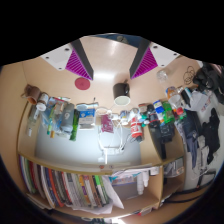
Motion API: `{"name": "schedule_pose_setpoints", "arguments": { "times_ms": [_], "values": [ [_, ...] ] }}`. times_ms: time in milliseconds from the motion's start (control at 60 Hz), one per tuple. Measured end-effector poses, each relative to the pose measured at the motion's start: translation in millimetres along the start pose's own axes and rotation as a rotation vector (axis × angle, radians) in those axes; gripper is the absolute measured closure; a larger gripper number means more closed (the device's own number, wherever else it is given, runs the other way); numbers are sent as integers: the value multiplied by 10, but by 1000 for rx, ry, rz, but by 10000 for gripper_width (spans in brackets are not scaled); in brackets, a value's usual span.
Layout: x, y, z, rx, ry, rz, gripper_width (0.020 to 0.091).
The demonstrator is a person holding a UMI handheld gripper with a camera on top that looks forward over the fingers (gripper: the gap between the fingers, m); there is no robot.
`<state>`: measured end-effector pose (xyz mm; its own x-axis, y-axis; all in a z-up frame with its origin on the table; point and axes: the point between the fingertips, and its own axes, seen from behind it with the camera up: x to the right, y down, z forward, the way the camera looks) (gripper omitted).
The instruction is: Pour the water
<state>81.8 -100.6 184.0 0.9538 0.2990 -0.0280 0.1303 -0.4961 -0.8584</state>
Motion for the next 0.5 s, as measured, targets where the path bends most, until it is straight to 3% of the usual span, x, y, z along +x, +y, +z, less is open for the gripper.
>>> {"name": "schedule_pose_setpoints", "arguments": {
  "times_ms": [133, 367, 500],
  "values": [
    [40, 52, 14, 59, 63, 56, 270],
    [-101, 262, -34, 38, 157, 86, 270],
    [-383, 283, -119, 48, 141, 62, 269]
  ]
}}
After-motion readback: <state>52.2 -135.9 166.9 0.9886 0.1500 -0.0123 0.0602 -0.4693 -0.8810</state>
